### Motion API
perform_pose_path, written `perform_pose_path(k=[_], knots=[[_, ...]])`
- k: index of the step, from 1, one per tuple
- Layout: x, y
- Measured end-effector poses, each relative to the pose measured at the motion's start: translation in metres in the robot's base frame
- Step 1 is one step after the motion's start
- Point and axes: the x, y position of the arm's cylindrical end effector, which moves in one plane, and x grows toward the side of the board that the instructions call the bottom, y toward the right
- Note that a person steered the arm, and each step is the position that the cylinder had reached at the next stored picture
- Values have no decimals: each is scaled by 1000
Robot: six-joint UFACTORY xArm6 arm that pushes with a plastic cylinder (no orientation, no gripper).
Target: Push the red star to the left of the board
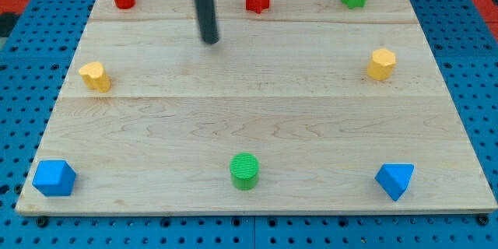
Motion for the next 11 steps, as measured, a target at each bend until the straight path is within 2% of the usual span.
perform_pose_path(k=[1, 2, 3, 4, 5, 6, 7, 8, 9, 11], knots=[[-18, 71], [-65, 50], [-61, 72], [-91, 94], [-96, 74], [-81, 5], [-12, -1], [37, -82], [45, -129], [43, -139]])
